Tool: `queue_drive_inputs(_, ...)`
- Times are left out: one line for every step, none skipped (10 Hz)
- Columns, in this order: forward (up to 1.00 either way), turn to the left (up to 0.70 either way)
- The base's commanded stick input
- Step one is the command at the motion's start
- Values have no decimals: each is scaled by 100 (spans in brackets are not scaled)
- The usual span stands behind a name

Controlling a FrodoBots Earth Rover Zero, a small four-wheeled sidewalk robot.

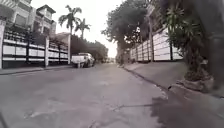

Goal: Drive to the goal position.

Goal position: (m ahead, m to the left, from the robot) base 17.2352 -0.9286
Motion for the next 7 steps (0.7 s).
queue_drive_inputs(100,0)
queue_drive_inputs(100,0)
queue_drive_inputs(100,0)
queue_drive_inputs(100,0)
queue_drive_inputs(100,0)
queue_drive_inputs(100,0)
queue_drive_inputs(100,0)
